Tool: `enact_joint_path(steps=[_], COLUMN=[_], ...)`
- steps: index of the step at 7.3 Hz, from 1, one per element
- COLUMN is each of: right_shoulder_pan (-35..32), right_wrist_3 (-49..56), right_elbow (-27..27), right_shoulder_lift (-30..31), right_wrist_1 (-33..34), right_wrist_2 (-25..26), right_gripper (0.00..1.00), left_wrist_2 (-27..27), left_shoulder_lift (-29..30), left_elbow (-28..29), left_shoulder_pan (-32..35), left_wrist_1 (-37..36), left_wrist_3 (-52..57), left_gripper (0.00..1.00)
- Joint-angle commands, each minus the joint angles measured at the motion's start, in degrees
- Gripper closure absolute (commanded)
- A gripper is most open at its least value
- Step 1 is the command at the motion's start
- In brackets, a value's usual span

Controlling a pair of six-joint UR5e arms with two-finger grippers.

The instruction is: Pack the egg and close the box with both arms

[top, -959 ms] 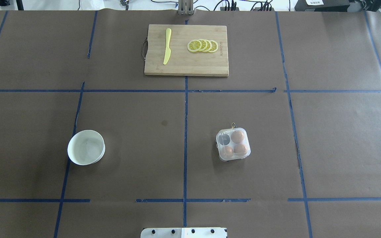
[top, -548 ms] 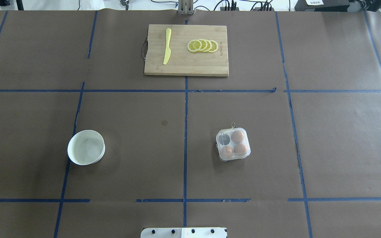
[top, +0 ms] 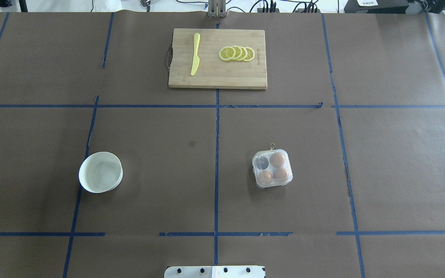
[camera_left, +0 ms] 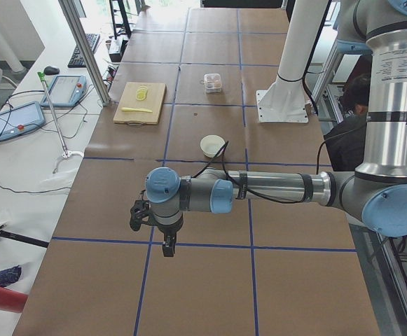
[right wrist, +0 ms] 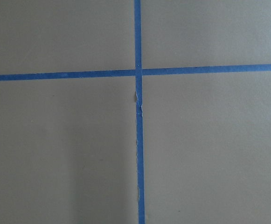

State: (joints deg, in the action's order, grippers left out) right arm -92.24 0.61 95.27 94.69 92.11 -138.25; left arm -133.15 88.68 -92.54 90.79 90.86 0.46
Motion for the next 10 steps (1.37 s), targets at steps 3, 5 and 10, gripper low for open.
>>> enact_joint_path(steps=[3,5,10], right_shoulder_pan=[0.05,-0.04,0.05], right_wrist_3=[0.0,0.0,0.0], right_elbow=[0.0,0.0,0.09], right_shoulder_lift=[0.05,0.05,-0.04], right_wrist_1=[0.0,0.0,0.0], right_wrist_2=[0.0,0.0,-0.09], right_gripper=[0.0,0.0,0.0], left_wrist_2=[-0.09,-0.18,-0.09], left_shoulder_lift=[0.79,0.79,1.15], left_elbow=[-0.18,-0.27,-0.27], left_shoulder_pan=[-0.79,-0.88,-0.88], left_wrist_1=[0.72,0.81,0.72], left_wrist_3=[0.51,0.6,0.6], left_gripper=[0.0,0.0,0.0])
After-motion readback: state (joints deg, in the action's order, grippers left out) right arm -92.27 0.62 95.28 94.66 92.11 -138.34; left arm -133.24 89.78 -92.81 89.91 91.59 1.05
